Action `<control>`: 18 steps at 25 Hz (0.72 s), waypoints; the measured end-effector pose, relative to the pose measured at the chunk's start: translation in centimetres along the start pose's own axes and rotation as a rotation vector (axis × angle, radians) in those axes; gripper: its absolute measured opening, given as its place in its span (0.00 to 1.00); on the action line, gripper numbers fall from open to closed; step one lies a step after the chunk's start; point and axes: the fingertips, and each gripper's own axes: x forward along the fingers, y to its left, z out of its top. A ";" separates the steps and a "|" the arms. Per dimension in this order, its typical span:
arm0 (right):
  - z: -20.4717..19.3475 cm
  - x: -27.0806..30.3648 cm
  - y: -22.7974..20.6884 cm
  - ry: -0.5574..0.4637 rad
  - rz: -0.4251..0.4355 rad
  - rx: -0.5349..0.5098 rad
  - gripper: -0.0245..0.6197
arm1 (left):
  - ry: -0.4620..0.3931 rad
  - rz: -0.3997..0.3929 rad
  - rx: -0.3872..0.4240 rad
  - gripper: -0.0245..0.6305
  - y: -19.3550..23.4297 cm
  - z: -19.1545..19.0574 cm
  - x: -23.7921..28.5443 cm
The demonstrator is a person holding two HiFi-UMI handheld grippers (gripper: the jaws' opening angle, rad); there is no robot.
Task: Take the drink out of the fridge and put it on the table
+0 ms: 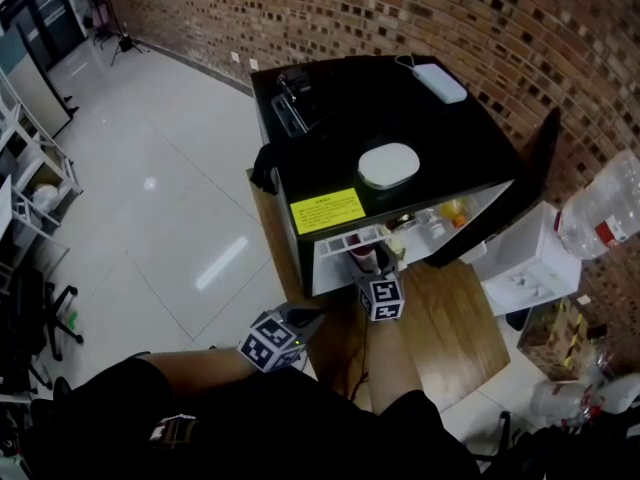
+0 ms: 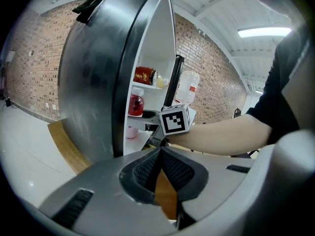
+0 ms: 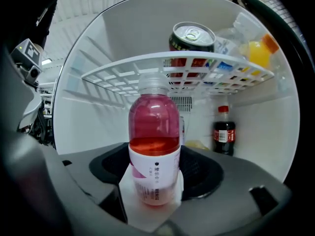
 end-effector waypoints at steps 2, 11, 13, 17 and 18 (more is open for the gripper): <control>-0.1 -0.6 0.1 0.000 0.001 -0.002 0.55 | -0.005 -0.001 -0.002 0.03 -0.1 0.0 -0.1; -0.3 -7.4 0.9 0.026 -0.025 0.016 0.55 | 0.001 -0.097 0.042 0.03 -2.7 0.5 0.8; -0.1 -9.8 0.8 0.020 -0.055 0.024 0.55 | -0.001 -0.139 0.055 0.03 -3.6 1.0 1.3; 0.4 -15.3 -0.1 0.005 -0.113 0.036 0.55 | -0.007 -0.211 0.078 0.03 -6.1 2.1 2.3; 0.2 -17.4 -0.5 0.005 -0.146 0.045 0.55 | -0.002 -0.244 0.091 0.03 -7.3 2.4 2.8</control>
